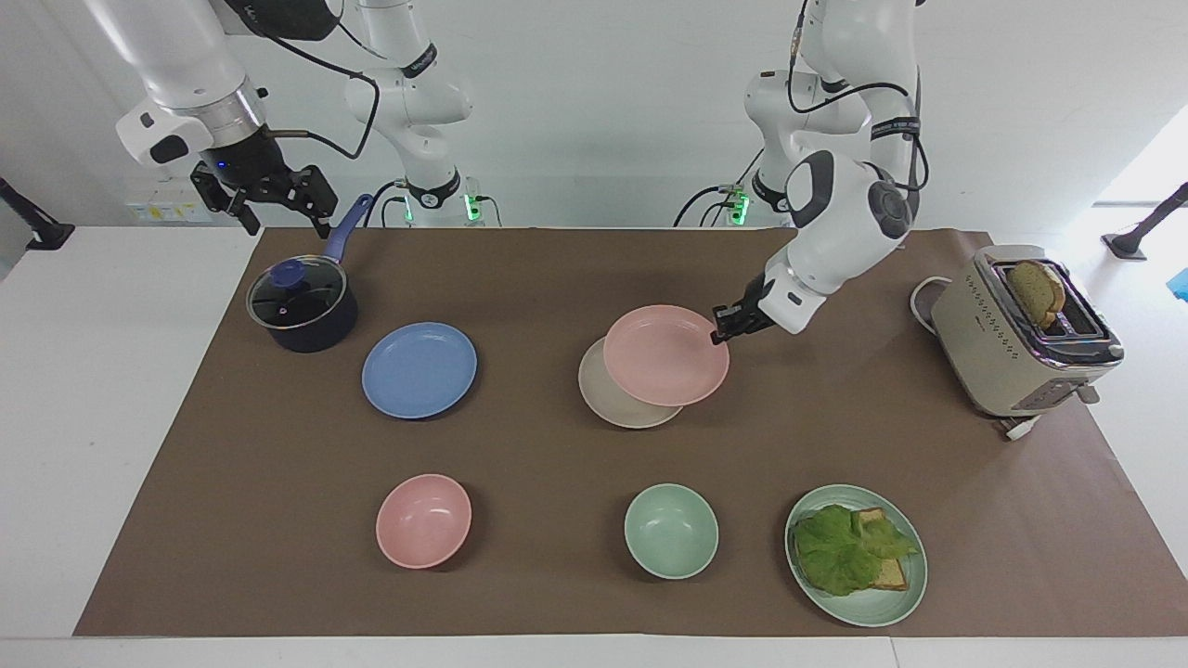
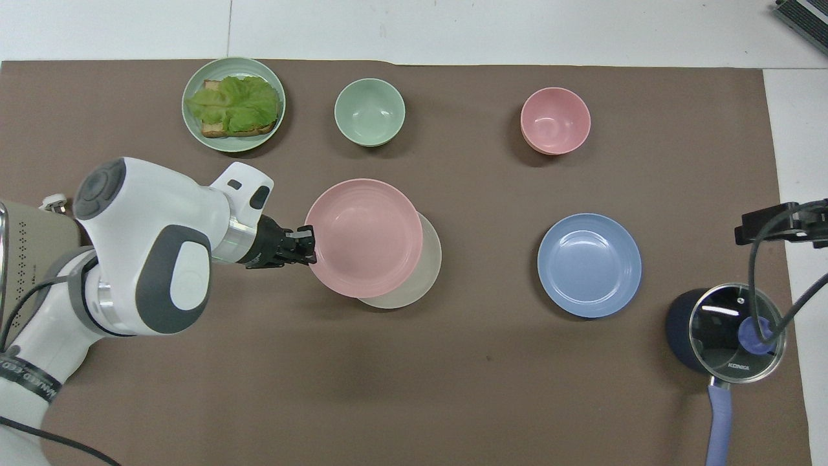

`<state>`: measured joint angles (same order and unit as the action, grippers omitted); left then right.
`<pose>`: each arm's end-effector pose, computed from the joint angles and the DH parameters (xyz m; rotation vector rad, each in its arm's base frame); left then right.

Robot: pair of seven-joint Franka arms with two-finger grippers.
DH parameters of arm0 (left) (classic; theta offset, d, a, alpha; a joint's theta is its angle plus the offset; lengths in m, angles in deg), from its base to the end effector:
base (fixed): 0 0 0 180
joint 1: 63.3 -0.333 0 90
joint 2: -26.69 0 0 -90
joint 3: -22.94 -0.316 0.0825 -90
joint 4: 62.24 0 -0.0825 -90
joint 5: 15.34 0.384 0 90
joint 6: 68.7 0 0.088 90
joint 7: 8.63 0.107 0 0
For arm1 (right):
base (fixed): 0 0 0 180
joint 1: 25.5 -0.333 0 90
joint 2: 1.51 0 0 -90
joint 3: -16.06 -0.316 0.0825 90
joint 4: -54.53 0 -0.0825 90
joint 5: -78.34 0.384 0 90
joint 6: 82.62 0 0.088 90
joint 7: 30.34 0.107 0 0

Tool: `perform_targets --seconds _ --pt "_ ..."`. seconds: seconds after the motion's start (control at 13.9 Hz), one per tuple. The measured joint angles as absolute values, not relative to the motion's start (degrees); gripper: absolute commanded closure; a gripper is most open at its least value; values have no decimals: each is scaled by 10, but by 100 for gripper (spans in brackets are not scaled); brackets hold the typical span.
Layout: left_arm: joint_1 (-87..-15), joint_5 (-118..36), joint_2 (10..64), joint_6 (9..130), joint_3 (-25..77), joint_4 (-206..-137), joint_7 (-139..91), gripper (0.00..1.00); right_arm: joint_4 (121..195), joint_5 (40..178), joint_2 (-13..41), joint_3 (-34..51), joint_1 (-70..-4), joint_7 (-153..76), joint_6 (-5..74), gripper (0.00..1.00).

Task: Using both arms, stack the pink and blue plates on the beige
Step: 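Grasp the pink plate rim and lift it onto the beige plate, then release the pink plate with the left gripper while the right gripper reaches the blue plate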

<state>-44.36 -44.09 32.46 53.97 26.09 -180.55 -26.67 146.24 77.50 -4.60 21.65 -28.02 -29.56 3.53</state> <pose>0.5173 -0.2316 0.3877 2.7279 0.2872 -0.2343 0.5297 -0.0316 0.6339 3.1305 -0.1059 -0.0682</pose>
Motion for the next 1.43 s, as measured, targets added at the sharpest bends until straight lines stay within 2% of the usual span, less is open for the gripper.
perform_targets --seconds 0.22,0.72,0.79,0.86,1.15,1.43 --pt "-415 -443 346 583 261 -1823 -286 100 1463 775 -46 217 -280 -296 35 0" --pt "-402 -444 376 633 260 -1837 -295 100 1463 775 -46 217 -280 -296 35 0" --pt "-402 -444 377 633 260 -1837 -295 60 1463 775 -46 217 -280 -296 35 0" --pt "-402 -444 377 634 260 -1837 -295 1 1463 775 -46 217 -280 -296 35 0" --pt "-402 -444 377 634 260 -1837 -296 0 1467 775 -46 217 -280 -295 46 0" --pt "-403 -445 375 629 255 -1824 -296 0 1518 776 -46 217 -280 -294 115 0"
